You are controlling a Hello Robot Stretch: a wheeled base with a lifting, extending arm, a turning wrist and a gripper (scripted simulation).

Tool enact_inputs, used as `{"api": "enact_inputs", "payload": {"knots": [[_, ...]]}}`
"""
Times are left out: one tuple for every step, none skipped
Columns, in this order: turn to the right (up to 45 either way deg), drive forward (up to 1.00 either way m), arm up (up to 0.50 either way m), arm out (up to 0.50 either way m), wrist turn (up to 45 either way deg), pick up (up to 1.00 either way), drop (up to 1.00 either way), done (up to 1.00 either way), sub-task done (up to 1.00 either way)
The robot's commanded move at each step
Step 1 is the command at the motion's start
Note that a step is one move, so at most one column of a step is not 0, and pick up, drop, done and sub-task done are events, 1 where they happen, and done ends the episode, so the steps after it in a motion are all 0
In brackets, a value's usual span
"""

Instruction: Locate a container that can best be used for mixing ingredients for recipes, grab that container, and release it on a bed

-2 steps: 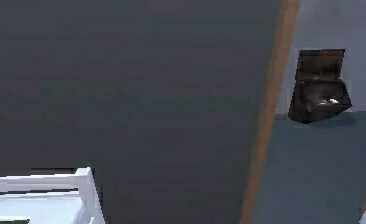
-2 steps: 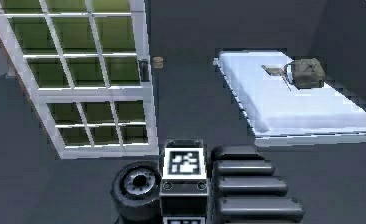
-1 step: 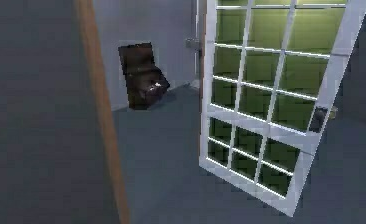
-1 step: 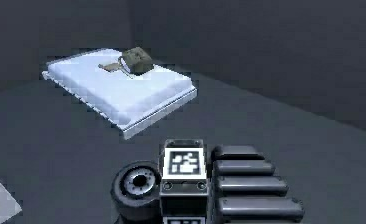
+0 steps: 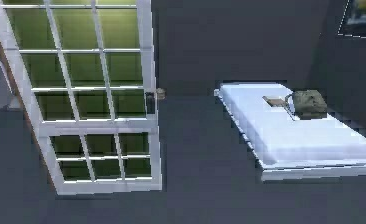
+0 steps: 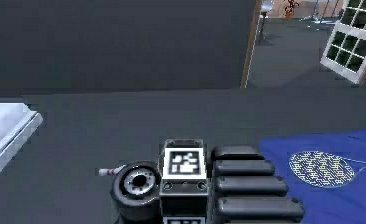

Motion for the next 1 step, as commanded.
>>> {"api": "enact_inputs", "payload": {"knots": [[39.0, 0.00, 0.00, 0.00, 0.0, 0.00, 0.00, 0.00, 0.00]]}}
